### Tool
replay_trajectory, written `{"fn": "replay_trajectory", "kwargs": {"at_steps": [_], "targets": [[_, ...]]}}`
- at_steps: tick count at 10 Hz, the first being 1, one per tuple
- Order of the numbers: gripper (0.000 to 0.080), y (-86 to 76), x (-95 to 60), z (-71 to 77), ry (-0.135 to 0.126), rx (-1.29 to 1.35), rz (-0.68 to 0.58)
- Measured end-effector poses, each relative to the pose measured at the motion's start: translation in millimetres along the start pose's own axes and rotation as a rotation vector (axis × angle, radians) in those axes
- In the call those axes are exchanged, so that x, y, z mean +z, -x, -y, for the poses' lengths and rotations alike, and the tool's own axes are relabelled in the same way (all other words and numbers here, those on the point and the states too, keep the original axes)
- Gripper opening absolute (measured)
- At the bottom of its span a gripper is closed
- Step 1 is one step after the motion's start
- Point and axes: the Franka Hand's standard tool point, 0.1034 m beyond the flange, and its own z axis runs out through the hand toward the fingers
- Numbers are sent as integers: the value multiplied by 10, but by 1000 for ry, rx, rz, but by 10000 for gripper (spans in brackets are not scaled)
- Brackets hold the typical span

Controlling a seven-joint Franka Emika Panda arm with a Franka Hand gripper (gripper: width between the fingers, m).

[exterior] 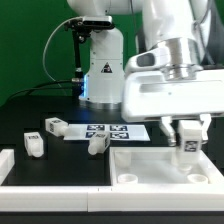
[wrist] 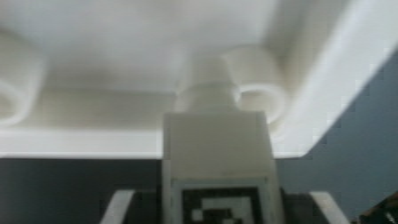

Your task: Assemble one leg

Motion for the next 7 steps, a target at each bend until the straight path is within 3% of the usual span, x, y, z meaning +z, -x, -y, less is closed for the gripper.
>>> {"fn": "replay_trajectory", "kwargs": {"at_steps": [1, 3, 5, 7], "targets": [[282, -92, -45, 18, 0, 9, -9], [282, -43, -20, 4, 2, 7, -2], [282, -104, -44, 35, 3, 12, -38], [282, -21, 14, 72, 1, 8, -32]]}}
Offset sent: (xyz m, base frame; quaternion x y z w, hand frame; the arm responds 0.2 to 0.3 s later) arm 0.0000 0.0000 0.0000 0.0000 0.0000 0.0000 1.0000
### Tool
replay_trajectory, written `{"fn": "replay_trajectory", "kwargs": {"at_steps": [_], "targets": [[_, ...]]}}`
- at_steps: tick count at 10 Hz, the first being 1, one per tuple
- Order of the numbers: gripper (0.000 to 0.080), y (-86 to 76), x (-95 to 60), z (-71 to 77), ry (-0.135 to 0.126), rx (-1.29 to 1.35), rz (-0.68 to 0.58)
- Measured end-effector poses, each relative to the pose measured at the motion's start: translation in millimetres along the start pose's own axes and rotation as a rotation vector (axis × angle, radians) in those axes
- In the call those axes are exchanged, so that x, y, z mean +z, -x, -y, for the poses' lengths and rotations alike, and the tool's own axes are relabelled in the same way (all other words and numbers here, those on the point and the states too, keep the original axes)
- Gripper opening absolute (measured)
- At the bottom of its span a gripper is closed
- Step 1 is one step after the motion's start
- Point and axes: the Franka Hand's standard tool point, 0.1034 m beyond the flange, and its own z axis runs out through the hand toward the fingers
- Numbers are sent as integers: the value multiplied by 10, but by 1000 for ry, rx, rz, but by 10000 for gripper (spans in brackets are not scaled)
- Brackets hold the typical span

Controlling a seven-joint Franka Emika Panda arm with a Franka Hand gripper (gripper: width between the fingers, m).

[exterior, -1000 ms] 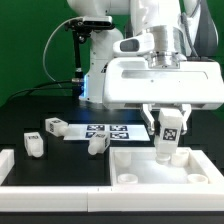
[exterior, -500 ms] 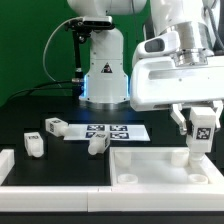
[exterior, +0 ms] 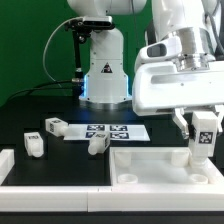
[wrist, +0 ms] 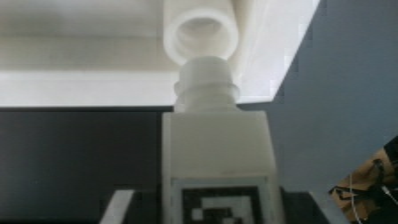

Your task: Assemble one leg

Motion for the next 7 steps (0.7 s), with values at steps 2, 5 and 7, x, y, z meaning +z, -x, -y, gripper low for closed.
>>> {"fn": "replay_trajectory", "kwargs": {"at_steps": [2, 5, 7], "targets": [[282, 103, 58, 15, -2, -4, 23], [282, 125, 144, -9, 0, 0, 32], [282, 109, 196, -28, 1, 3, 31]]}}
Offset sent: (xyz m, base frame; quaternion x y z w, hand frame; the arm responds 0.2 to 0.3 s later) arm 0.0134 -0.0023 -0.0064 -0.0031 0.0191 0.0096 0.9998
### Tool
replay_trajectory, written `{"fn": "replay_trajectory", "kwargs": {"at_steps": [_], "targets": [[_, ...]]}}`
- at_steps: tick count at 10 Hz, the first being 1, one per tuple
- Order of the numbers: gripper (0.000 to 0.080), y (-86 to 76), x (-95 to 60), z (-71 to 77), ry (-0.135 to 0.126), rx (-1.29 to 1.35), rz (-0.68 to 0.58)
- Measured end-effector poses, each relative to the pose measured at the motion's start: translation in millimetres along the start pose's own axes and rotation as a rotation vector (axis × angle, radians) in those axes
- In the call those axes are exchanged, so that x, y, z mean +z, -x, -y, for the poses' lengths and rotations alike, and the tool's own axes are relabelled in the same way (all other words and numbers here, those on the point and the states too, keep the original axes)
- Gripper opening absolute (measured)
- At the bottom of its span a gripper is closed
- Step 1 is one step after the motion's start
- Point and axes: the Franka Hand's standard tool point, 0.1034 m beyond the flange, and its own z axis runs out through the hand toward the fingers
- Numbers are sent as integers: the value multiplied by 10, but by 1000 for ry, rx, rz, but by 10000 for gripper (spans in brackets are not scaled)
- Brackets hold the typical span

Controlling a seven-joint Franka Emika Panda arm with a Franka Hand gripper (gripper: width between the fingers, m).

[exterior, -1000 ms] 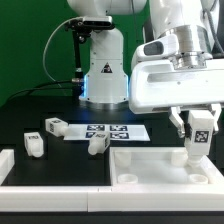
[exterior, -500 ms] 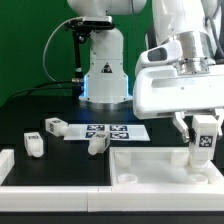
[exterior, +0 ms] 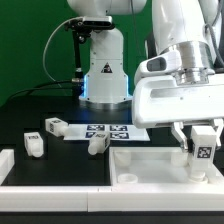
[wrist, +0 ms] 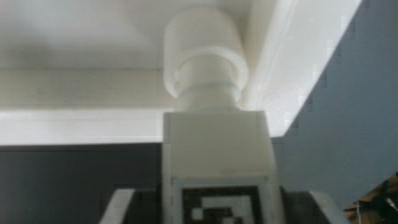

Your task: Assemble one leg

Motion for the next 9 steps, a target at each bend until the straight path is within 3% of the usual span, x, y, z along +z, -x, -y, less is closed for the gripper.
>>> {"fn": "replay_trajectory", "kwargs": {"at_steps": [9], "targets": [[282, 72, 50, 17, 7, -8, -7]]}}
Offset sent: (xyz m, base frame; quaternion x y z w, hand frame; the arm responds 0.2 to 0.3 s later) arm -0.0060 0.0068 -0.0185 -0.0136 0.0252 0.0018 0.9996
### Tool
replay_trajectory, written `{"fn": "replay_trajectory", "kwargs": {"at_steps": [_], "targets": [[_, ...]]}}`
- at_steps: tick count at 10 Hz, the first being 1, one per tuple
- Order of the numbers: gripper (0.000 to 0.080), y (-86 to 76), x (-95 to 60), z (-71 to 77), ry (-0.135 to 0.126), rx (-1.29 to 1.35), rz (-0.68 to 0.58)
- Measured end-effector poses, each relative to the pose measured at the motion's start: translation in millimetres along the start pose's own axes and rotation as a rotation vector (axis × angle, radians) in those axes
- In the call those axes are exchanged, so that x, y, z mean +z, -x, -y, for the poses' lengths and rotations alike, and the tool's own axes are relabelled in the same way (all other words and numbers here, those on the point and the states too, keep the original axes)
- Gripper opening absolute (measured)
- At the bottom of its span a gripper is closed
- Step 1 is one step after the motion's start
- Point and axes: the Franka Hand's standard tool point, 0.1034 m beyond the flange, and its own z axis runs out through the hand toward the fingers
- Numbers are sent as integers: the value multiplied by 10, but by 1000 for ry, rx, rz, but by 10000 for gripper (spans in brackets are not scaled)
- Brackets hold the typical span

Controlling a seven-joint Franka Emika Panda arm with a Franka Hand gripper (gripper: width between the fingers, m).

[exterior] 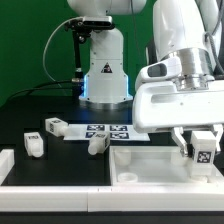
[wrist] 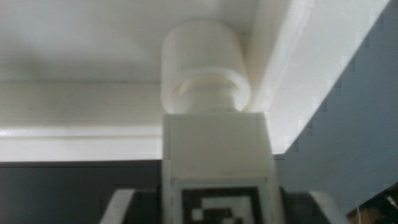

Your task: Assemble one leg

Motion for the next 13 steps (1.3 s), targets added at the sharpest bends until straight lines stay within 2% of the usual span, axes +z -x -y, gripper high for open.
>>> {"fn": "replay_trajectory", "kwargs": {"at_steps": [1, 2, 3, 4, 6, 7, 8, 9, 10, 13], "targets": [[335, 32, 17, 6, -4, 1, 21], [502, 40, 21, 6, -4, 1, 24], [502, 44, 23, 6, -4, 1, 25], [624, 47, 25, 6, -4, 0, 26], [642, 75, 41, -8, -9, 2, 64], [647, 11, -17, -51, -23, 12, 149], [647, -130, -100, -86, -28, 18, 171], [649, -166, -111, -70, -42, 21, 231], [649, -144, -99, -50, -56, 42, 318], [649, -51, -34, -19, -72, 96, 518]]}}
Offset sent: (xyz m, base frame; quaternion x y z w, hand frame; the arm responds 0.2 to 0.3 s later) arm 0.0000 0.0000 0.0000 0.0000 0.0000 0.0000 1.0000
